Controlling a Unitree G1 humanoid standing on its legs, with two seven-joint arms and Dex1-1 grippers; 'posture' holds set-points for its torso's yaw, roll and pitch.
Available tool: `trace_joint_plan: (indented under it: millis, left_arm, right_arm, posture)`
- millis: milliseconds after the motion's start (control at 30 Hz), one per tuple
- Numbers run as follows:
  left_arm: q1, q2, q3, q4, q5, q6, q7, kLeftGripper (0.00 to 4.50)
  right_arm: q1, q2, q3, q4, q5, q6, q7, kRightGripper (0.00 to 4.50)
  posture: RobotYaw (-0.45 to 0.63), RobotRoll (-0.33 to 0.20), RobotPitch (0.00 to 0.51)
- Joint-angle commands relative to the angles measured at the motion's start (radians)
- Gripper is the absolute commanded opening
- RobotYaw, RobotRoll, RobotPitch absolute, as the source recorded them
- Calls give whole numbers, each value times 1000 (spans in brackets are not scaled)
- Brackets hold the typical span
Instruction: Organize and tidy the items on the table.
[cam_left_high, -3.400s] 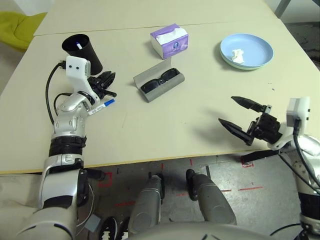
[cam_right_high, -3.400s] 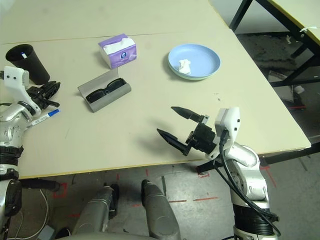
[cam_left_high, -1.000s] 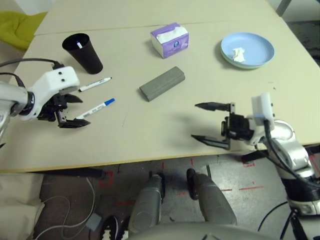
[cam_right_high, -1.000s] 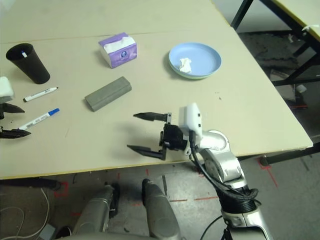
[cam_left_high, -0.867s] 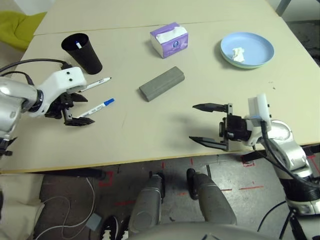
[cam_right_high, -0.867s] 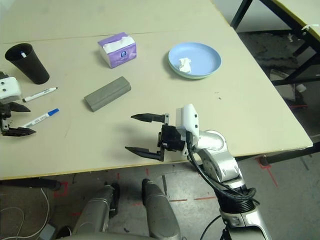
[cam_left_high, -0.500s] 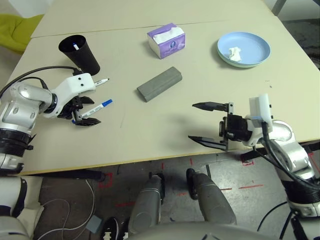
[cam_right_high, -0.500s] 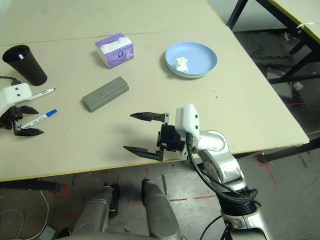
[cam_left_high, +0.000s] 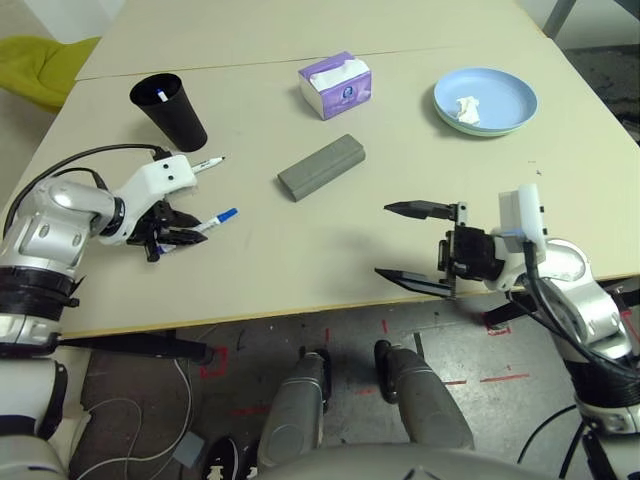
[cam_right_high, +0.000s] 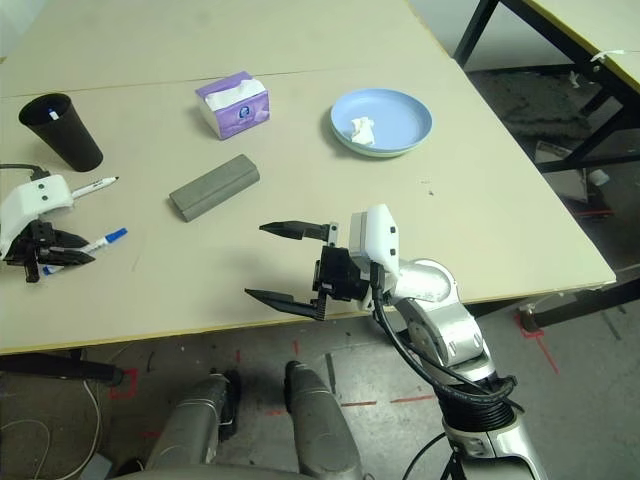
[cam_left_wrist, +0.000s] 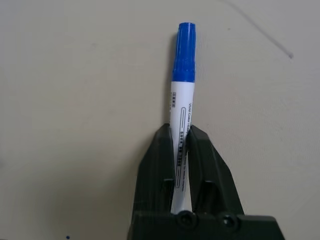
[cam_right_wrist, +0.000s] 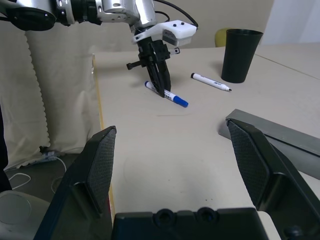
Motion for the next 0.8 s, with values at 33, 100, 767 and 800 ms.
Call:
trace_joint_plan:
  millis: [33,100,767,800]
  left_arm:
    - [28,9,63,-85,-133,62,-107,252]
    - [26,-4,126,-122,-219,128,-111,252]
    - [-11,-230,600,-64,-341,-5,625,252]
    - [-27,-237,601,-40,-333,-29,657,252]
  right_arm:
    - [15,1,-6,-16,18,15,-4,4500]
    - [15,6,-12,-13,30,21,-12,4500]
    - [-10,64,-50,27,-45,179,-331,4500]
    - [-13,71,-50,29,-48,185,-343,4500]
  posture:
    - [-166,0,239]
    - [-163,0,239]
    - [-104,0,246]
    - [-103,0,247]
